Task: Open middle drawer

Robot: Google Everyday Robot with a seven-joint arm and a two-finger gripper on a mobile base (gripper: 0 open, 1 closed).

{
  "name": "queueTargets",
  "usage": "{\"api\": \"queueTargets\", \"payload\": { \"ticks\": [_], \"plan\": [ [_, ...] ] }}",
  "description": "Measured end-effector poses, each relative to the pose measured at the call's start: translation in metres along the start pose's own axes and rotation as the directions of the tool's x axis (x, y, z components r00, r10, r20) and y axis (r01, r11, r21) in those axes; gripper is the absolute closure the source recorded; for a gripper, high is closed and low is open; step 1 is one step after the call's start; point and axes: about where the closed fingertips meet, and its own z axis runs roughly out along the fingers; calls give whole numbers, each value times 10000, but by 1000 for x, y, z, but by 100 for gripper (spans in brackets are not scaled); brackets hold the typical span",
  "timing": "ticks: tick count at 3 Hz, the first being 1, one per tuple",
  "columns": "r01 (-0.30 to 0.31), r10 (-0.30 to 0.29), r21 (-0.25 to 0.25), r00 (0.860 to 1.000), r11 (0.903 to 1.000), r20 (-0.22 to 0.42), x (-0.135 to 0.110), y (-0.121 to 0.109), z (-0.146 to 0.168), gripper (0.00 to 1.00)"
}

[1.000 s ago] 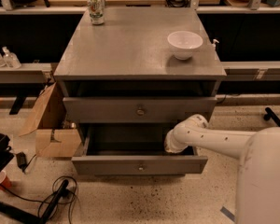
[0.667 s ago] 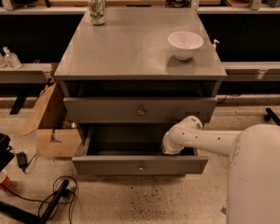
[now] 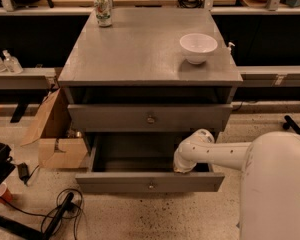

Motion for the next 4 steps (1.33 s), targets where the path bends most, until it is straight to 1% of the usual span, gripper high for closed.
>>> {"api": "queueTargets", "payload": {
  "ticks": [1, 2, 3, 4],
  "plan": [
    [-301, 286, -620, 9993, 9976, -250, 9, 31, -7, 100],
    [-301, 286, -620, 9993, 9976, -250, 9, 30, -7, 100],
    [-558, 490, -1437, 9975, 9881, -500, 19, 68, -19, 100],
    [-588, 513, -1530, 9973, 9865, -524, 21, 69, -20, 100]
  ]
}}
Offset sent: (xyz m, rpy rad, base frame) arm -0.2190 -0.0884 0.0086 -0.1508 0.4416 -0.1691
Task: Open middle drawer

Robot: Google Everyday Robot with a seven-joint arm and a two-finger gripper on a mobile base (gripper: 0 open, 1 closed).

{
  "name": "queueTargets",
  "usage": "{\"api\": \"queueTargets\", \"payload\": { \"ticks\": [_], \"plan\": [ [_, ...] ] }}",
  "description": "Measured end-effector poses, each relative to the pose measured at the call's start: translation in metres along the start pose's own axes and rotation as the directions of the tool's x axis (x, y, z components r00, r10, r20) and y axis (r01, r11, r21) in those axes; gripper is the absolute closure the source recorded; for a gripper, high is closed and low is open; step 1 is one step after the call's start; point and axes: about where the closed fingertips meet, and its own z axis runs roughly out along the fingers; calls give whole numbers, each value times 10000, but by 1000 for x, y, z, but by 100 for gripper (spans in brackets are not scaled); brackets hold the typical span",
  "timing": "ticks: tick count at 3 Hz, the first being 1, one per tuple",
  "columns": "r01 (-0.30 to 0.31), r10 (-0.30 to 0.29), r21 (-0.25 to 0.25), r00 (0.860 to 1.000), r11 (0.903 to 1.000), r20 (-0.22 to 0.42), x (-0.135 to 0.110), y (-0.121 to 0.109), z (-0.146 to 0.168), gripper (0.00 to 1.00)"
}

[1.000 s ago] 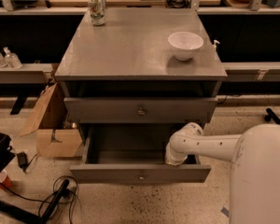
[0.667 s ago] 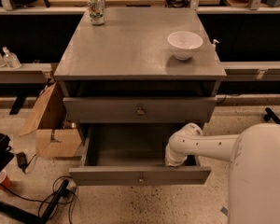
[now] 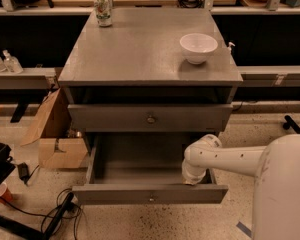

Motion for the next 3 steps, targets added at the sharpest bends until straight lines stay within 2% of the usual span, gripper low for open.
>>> {"api": "queueTargets", "payload": {
  "ticks": [1, 2, 3],
  "plan": [
    [-122, 118, -443, 9999, 9989, -99, 7, 19, -4, 100],
    [-122, 118, -443, 9999, 9989, -99, 7, 18, -4, 82],
    [-122, 118, -444, 9999, 9989, -99, 7, 17, -4, 51]
  ]
}}
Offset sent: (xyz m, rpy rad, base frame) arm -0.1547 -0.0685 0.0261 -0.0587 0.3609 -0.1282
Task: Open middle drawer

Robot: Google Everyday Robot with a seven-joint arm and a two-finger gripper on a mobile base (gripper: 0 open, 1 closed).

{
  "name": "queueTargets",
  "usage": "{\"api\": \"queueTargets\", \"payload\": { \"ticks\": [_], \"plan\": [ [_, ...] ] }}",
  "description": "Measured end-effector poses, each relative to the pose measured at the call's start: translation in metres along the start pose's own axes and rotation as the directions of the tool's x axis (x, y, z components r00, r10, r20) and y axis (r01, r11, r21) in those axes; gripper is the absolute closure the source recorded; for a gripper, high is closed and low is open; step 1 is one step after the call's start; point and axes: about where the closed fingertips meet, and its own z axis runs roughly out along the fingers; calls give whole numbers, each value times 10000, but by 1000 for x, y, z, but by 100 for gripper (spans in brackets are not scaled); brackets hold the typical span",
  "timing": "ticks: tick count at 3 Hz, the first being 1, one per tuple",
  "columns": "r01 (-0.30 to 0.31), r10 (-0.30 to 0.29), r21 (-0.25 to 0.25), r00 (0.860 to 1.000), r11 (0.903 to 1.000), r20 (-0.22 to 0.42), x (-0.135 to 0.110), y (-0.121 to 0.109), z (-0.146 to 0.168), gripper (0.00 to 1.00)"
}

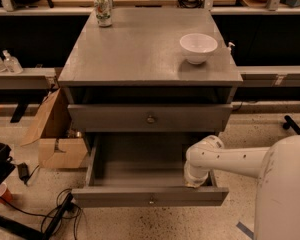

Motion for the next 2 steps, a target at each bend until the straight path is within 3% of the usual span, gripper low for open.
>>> {"api": "queueTargets", "payload": {
  "ticks": [2],
  "plan": [
    [1, -1, -18, 10000, 10000, 1, 0, -5, 1, 0]
  ]
}}
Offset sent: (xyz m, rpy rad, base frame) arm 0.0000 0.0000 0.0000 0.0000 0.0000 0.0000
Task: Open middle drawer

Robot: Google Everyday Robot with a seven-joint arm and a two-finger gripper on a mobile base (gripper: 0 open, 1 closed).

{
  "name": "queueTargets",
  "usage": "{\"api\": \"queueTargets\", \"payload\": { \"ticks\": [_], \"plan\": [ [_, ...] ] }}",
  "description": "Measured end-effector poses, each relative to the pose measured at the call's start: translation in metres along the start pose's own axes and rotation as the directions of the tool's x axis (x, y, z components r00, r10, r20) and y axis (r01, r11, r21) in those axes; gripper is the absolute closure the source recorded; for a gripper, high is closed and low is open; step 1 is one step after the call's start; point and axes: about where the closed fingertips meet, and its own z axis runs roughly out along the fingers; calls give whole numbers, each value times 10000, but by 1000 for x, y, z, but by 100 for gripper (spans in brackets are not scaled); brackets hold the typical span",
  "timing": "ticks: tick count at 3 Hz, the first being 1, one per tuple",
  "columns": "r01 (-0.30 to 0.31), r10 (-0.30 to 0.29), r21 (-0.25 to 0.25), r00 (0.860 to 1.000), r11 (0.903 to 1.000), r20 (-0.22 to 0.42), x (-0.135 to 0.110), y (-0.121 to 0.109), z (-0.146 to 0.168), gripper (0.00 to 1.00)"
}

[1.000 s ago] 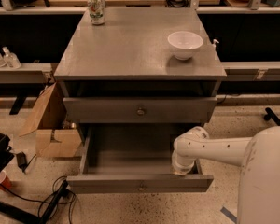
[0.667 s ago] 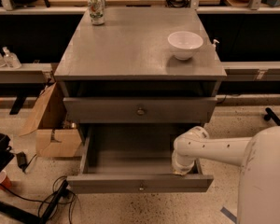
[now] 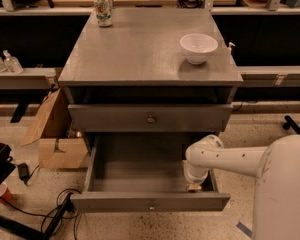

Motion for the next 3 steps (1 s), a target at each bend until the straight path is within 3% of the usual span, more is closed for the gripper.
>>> {"api": "queueTargets", "payload": {
  "ticks": [1, 2, 3],
  "plan": [
    [0, 0, 0, 10000, 10000, 0, 0, -1, 0, 0],
    [0, 0, 0, 10000, 10000, 0, 0, -1, 0, 12],
    [3, -3, -35, 10000, 10000, 3, 0, 1, 2, 31]
  ]
}}
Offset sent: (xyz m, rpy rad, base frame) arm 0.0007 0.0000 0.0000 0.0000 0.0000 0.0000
